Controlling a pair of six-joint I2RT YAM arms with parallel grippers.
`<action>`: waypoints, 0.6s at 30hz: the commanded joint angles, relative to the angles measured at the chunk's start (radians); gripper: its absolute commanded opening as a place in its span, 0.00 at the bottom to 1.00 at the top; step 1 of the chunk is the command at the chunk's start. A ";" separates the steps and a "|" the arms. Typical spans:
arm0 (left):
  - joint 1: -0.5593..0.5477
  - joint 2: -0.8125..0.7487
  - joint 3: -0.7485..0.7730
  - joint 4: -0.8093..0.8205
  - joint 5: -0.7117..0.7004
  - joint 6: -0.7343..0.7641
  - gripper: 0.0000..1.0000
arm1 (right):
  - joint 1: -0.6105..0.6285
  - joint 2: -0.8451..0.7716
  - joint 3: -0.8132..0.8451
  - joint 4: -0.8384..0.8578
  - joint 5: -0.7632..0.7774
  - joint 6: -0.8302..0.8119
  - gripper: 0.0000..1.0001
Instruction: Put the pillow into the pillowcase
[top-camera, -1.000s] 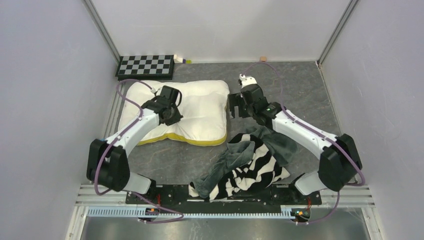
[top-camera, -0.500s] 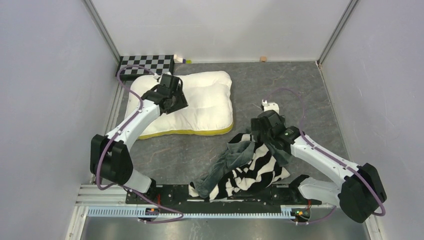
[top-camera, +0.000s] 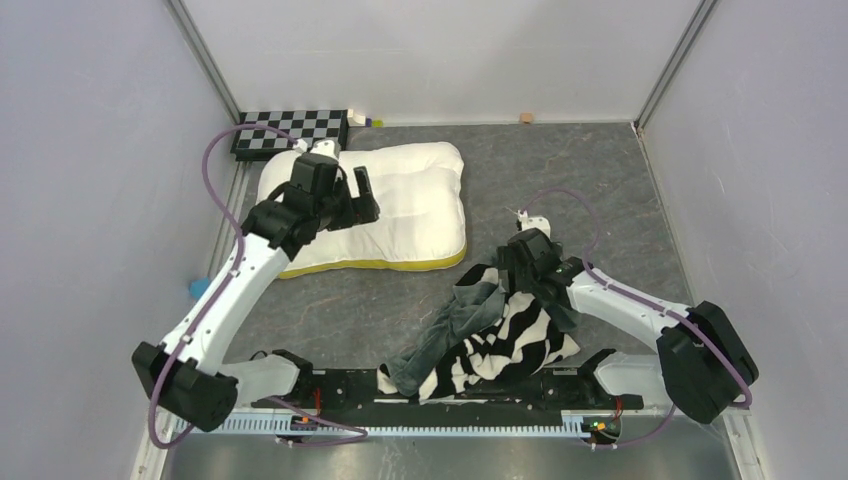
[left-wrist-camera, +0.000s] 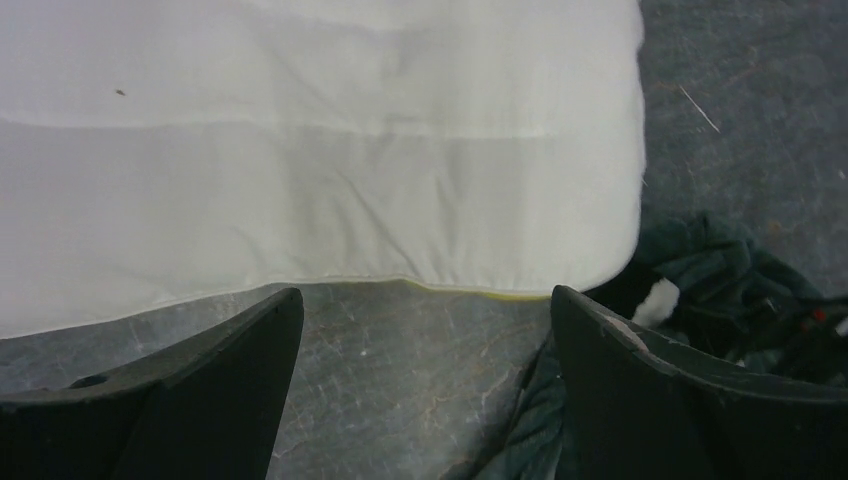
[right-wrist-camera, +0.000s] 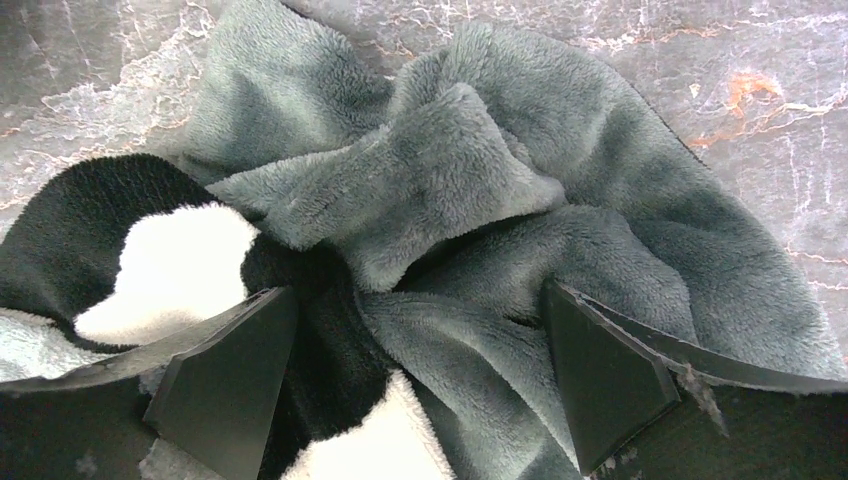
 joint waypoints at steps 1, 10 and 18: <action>-0.137 -0.106 -0.032 -0.044 0.044 0.017 0.99 | -0.004 -0.007 -0.009 0.075 -0.010 0.026 0.98; -0.533 -0.105 -0.238 0.132 -0.005 -0.167 0.98 | -0.004 -0.146 0.019 -0.073 0.130 0.037 0.98; -0.731 0.173 -0.174 0.312 0.012 -0.188 0.99 | -0.065 -0.267 -0.061 -0.174 0.250 0.098 0.98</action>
